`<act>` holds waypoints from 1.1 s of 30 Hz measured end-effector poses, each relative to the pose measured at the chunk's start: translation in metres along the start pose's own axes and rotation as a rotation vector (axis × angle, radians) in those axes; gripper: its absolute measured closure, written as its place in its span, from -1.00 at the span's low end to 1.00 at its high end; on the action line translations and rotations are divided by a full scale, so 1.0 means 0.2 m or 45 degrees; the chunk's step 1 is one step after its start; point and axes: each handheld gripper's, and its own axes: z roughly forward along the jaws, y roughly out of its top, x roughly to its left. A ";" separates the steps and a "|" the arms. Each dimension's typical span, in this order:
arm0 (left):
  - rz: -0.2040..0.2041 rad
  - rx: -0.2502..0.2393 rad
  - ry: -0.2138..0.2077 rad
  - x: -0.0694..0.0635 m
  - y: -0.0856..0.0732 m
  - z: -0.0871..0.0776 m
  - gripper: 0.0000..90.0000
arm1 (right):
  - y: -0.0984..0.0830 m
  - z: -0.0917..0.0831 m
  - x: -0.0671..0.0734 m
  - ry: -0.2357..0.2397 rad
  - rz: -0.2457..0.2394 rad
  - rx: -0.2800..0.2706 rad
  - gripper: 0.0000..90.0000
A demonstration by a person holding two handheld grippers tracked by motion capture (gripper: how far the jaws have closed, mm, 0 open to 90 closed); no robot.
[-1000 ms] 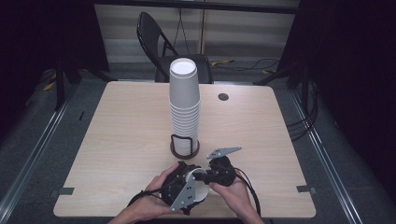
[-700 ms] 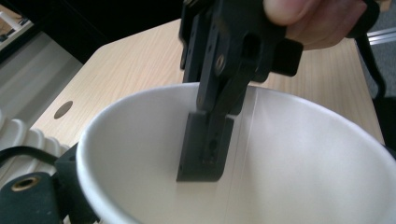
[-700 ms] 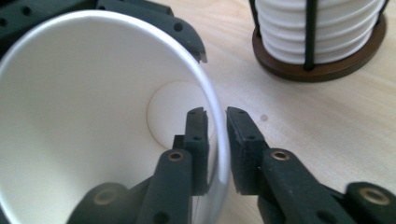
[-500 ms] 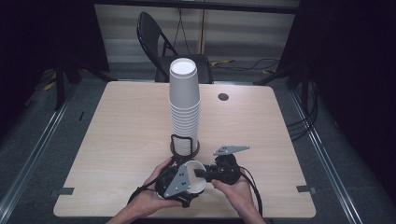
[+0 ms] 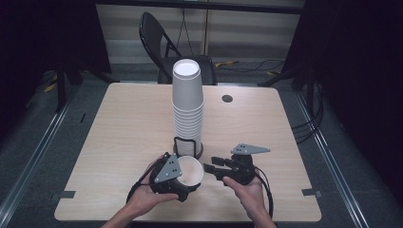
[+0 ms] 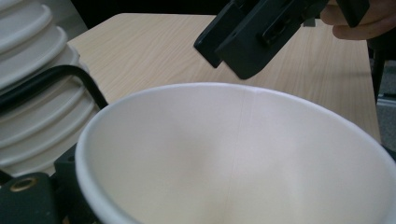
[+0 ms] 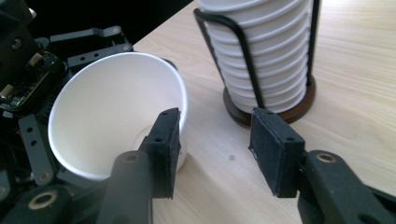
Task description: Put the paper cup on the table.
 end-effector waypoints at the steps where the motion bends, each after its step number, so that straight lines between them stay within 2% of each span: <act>1: -0.020 -0.004 -0.004 0.01 0.00 -0.01 -0.81 | 0.00 -0.01 -0.01 -0.006 0.006 -0.006 0.14; 10: -0.140 -0.056 0.006 0.07 -0.02 -0.09 -0.81 | 0.01 -0.04 -0.06 -0.068 0.026 -0.031 -0.06; 11: -0.162 -0.067 0.013 0.08 -0.02 -0.10 -0.81 | 0.01 -0.04 -0.07 -0.077 0.032 -0.029 -0.14; 12: -0.163 -0.070 0.017 0.09 -0.02 -0.11 -0.81 | 0.00 -0.04 -0.07 -0.103 0.036 -0.022 -0.19; 14: -0.183 -0.081 0.030 0.10 -0.02 -0.13 -0.81 | 0.00 -0.04 -0.08 -0.109 0.037 -0.027 -0.20; 16: -0.209 -0.096 0.039 0.11 -0.03 -0.15 -0.81 | 0.00 -0.05 -0.09 -0.138 0.039 -0.027 -0.35; 21: -0.240 -0.118 0.067 0.15 -0.04 -0.20 -0.81 | -0.01 -0.07 -0.10 -0.175 0.036 -0.033 -0.40; 27: -0.280 -0.168 0.134 0.22 -0.03 -0.29 -0.82 | -0.03 -0.09 -0.12 -0.219 0.054 -0.028 -0.51; 29: -0.303 -0.176 0.163 0.25 -0.03 -0.32 -0.82 | -0.04 -0.10 -0.13 -0.240 0.058 -0.032 -0.56; 33: -0.311 -0.178 0.204 0.29 -0.04 -0.35 -0.82 | -0.06 -0.11 -0.14 -0.276 0.055 -0.028 -0.61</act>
